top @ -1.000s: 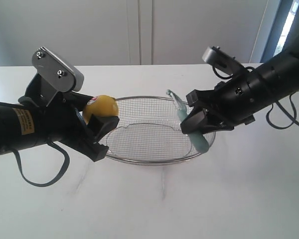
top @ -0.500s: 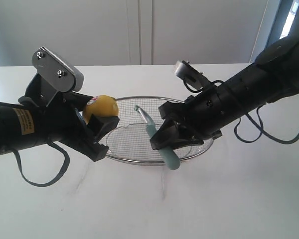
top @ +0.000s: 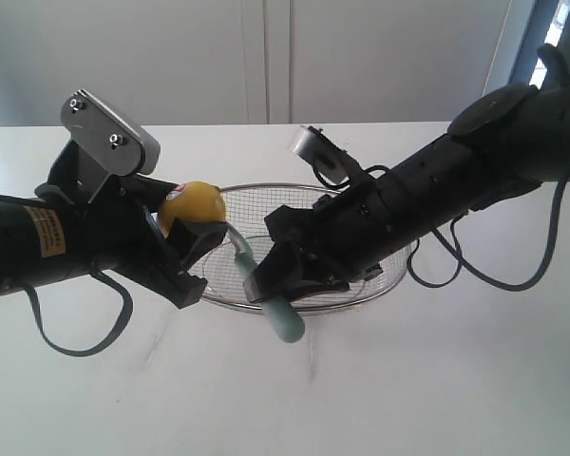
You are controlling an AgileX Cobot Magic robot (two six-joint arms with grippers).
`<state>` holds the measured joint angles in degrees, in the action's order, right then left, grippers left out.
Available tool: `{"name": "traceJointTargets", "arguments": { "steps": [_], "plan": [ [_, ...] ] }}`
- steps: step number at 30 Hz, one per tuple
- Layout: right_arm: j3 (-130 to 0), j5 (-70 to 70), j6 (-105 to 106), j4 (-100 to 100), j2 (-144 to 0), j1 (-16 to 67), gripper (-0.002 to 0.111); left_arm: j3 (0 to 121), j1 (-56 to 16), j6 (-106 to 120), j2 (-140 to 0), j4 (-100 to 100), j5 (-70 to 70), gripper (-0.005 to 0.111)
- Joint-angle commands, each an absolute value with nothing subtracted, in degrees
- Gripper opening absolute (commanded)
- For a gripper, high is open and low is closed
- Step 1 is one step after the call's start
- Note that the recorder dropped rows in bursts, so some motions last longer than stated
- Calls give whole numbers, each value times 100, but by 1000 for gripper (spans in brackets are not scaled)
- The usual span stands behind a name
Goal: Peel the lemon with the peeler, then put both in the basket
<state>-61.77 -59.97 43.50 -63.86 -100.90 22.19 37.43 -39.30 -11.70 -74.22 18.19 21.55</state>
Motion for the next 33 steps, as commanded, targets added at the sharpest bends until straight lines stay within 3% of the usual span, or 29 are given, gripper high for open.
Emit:
{"name": "traceJointTargets", "arguments": {
  "steps": [1,33],
  "plan": [
    [-6210,-6128,4492,-6551,-10085,2224,0,3729,-3955,-1199,-7398,1850,2248,0],
    [-6220,-5911,4630,-6534,-9232,2053,0,3729,-3955,-1199,-7398,1850,2248,0]
  ]
}}
